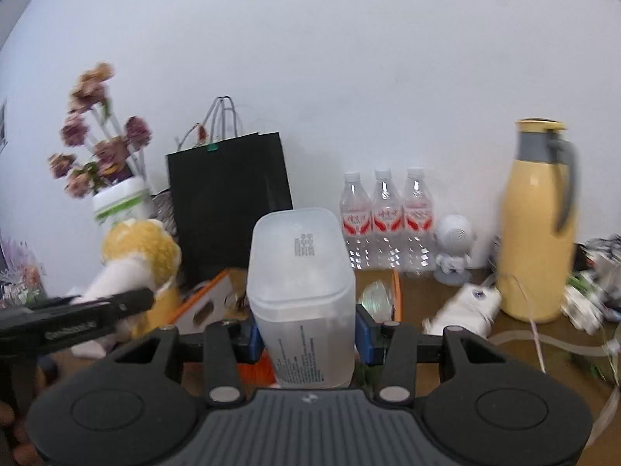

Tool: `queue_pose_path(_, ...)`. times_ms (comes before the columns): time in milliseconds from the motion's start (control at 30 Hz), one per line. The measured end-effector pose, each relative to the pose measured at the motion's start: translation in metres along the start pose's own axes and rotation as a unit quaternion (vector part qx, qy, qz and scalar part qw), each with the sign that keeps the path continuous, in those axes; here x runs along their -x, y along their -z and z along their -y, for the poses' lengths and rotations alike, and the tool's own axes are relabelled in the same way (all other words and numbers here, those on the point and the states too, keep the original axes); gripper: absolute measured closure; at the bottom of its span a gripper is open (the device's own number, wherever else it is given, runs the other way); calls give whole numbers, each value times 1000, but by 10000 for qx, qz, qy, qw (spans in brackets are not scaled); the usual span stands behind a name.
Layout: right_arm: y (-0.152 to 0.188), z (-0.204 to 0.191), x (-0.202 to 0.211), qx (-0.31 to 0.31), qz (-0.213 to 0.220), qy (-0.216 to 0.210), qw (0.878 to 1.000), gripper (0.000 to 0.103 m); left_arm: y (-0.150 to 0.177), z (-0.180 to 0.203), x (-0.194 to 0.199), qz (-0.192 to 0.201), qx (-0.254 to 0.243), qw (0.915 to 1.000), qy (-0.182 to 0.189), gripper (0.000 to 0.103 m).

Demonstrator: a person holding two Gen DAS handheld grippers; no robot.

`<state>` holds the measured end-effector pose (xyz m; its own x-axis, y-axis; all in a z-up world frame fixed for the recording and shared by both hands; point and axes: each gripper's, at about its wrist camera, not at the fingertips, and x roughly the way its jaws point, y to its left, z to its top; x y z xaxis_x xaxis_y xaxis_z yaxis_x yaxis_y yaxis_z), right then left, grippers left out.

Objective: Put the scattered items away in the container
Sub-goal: 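Carry plush toy and white container over the box, then lower plush toy and white container into the box and open both grippers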

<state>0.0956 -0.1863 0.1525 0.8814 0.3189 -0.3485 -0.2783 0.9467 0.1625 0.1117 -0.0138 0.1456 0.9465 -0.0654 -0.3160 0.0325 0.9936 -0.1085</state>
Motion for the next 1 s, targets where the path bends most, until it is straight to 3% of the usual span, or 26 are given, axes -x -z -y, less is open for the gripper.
queue_pose_path(133, -56, 12, -59, 37, -325, 193, 9993, 59, -44, 5, -55, -296, 13, 9995, 64, 54)
queue_pose_path(233, -73, 21, -111, 160, -1126, 214, 9933, 59, -51, 10, -97, -956, 84, 9949, 313, 54)
queue_pose_path(367, -66, 37, -182, -8, -2301, 248, 9728, 59, -36, 19, -155, -1837, 245, 9822, 296, 54)
queue_pose_path(533, -33, 45, -226, 133, -3175, 679, 9457, 59, -1, 20, -200, -2667, 470, 9624, 198, 54)
queue_pose_path(767, -10, 44, -249, 207, -3552, 855, 9306, 59, 18, 21, -221, -3272, 467, 9431, 363, 51)
queue_pose_path(833, -7, 46, -249, 129, -3684, 807, 9261, 59, 16, 22, -217, -3277, 380, 9432, 397, 49)
queue_pose_path(1000, -6, 45, -250, 161, -3788, 858, 9214, 58, 4, 18, -212, -3364, 246, 9407, 366, 29)
